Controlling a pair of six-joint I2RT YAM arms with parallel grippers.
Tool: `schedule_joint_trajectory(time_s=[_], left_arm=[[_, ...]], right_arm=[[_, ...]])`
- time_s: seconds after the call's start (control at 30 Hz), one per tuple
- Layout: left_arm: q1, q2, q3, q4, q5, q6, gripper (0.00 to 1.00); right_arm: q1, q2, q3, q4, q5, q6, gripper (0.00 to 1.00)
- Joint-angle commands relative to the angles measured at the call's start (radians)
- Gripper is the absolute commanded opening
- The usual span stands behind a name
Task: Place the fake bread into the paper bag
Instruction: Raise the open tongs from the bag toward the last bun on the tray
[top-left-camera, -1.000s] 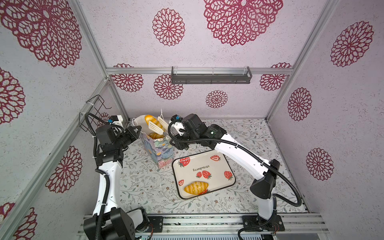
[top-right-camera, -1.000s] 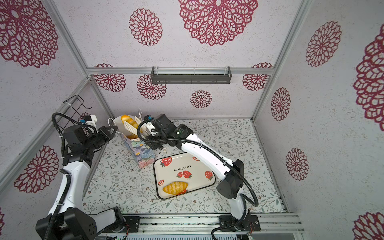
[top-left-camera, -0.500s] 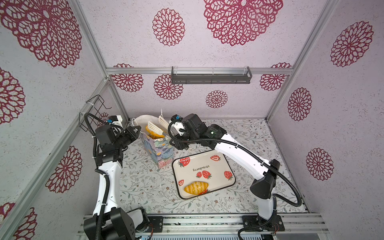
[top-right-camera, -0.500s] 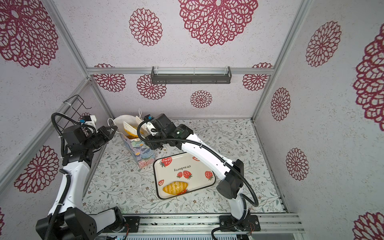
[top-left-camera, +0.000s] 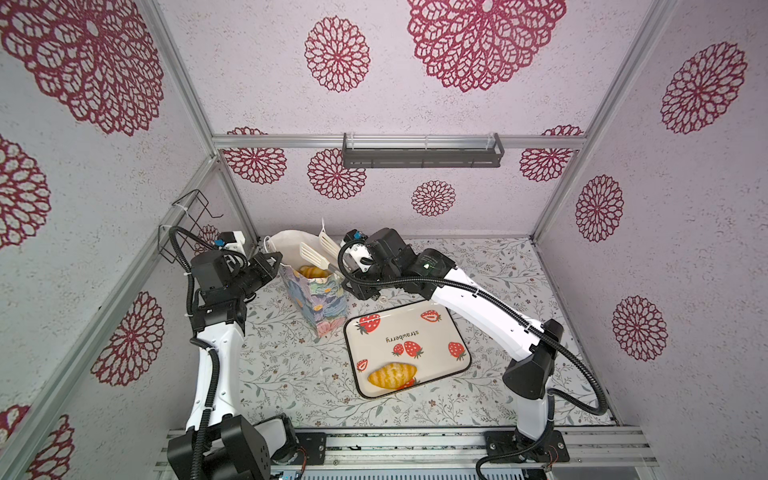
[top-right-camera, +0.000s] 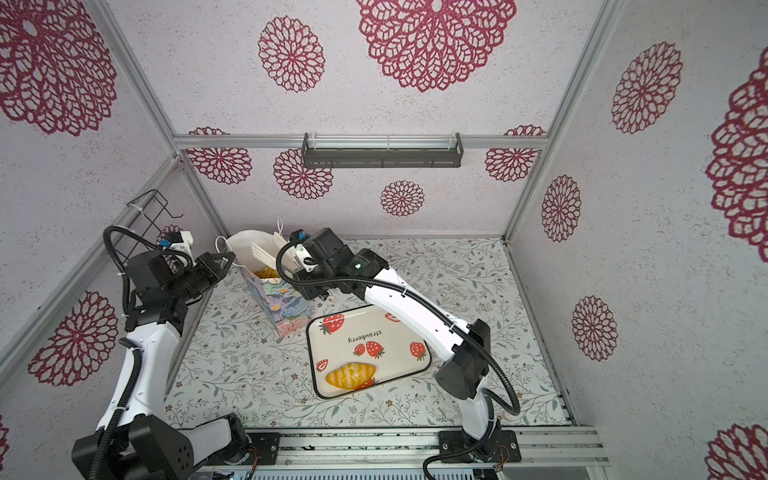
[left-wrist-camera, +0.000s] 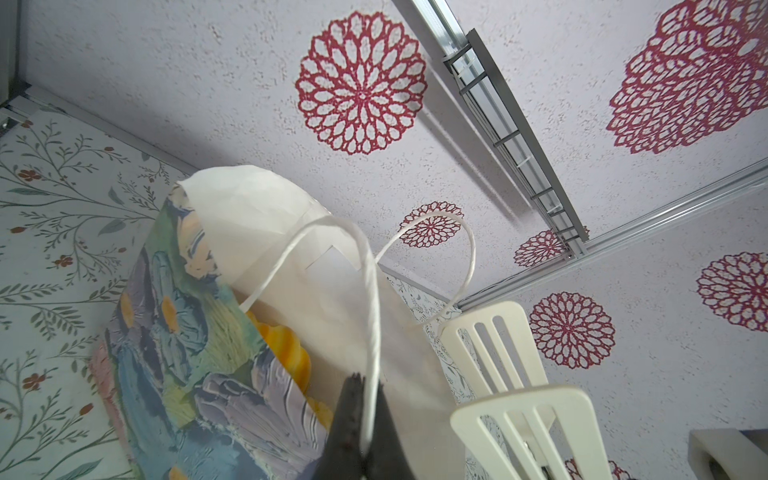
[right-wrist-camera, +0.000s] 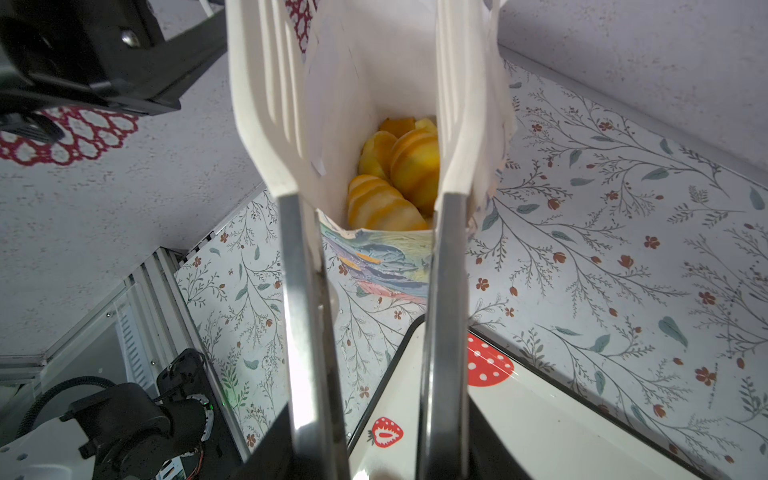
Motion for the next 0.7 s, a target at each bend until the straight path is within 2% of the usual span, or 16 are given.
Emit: schedule_joint_trajectory(time_s=[0.0,0.4,0.67], left_arm=[[0.008,-0.016,-0.008,0.029,0.010,-0.009,0.00],[0.008,-0.017,-0.006,0.020,0.001,-0.003,0.00],[0.008,-0.014,-0.005,0.015,-0.005,0.003,0.00]], right_arm=[[0.007,-0.131,-0.033,0.034,0.040,0.005,0.46],[0.010,-0.312,-0.286,0.034,0.113,0.031,0.46],[0.009,-0.377,-0.405,-0.010,0.140,0.038,0.46]])
